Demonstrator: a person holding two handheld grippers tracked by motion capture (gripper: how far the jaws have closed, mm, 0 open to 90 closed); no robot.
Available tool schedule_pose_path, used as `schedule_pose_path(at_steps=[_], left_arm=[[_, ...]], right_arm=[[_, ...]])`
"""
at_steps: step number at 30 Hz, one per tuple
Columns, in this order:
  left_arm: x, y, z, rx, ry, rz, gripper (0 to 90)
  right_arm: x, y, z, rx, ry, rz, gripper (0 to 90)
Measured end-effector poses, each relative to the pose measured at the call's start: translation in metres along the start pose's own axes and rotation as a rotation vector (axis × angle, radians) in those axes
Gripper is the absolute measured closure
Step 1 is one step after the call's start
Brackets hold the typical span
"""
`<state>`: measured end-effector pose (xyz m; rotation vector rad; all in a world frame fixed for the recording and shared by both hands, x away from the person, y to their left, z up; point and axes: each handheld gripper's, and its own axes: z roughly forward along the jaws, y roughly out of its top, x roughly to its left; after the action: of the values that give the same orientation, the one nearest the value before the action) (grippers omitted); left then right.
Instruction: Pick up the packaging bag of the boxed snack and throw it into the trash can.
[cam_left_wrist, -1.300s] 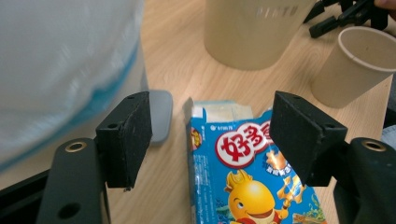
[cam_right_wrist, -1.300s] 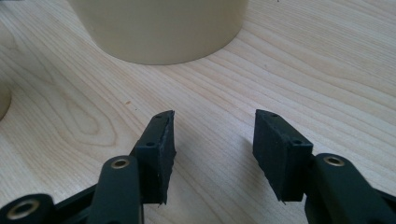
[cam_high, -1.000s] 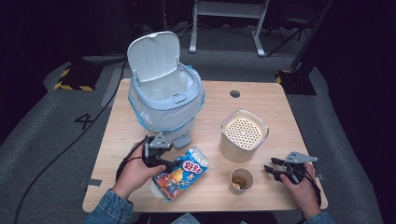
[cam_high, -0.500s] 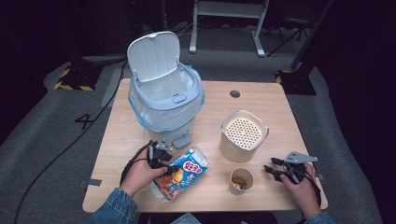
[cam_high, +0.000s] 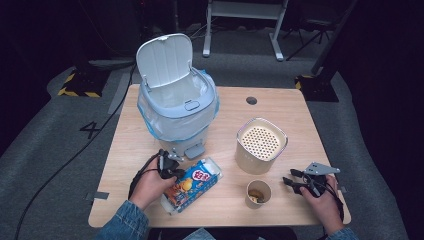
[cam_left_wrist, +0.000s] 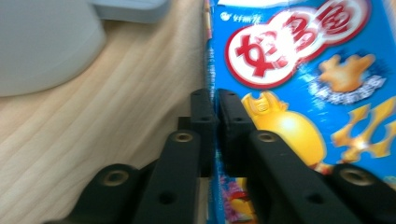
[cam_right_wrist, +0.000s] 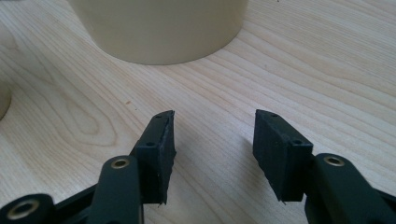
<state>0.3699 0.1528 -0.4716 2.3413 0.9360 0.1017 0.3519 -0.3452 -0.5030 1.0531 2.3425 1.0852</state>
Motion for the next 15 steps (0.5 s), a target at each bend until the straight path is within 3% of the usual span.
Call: schedule_pose_path(at_steps=[1,2,4,6,9,11,12,13,15], left_arm=[[0.000,0.000,0.000,0.000,0.000,0.000,87.7],[0.001,0.000,-0.007,-0.045,-0.019,-0.009,87.9],[0.001,0.000,-0.011,-0.068,-0.025,-0.010,88.0],[0.001,0.001,-0.024,-0.147,-0.066,-0.014,88.0],[-0.001,0.002,-0.032,-0.196,-0.080,-0.003,88.0],[-0.004,0.004,-0.044,-0.276,-0.104,0.002,88.0],[-0.004,0.004,-0.044,-0.276,-0.104,0.002,88.0],[-0.006,0.006,-0.051,-0.320,-0.108,0.010,88.0],[-0.007,0.007,-0.057,-0.363,-0.116,0.018,88.0]], right_arm=[[0.000,0.000,0.000,0.000,0.000,0.000,49.0],[0.000,0.000,0.000,0.000,0.000,0.000,49.0],[0.000,0.000,0.000,0.000,0.000,0.001,49.0],[0.000,0.000,0.000,0.000,0.000,0.000,49.0],[0.000,0.000,0.000,0.000,0.000,0.000,49.0],[0.000,0.000,0.000,0.000,0.000,0.000,49.0],[0.000,0.000,0.000,0.000,0.000,0.000,49.0],[0.000,0.000,0.000,0.000,0.000,0.000,49.0],[0.000,0.000,0.000,0.000,0.000,0.000,49.0]])
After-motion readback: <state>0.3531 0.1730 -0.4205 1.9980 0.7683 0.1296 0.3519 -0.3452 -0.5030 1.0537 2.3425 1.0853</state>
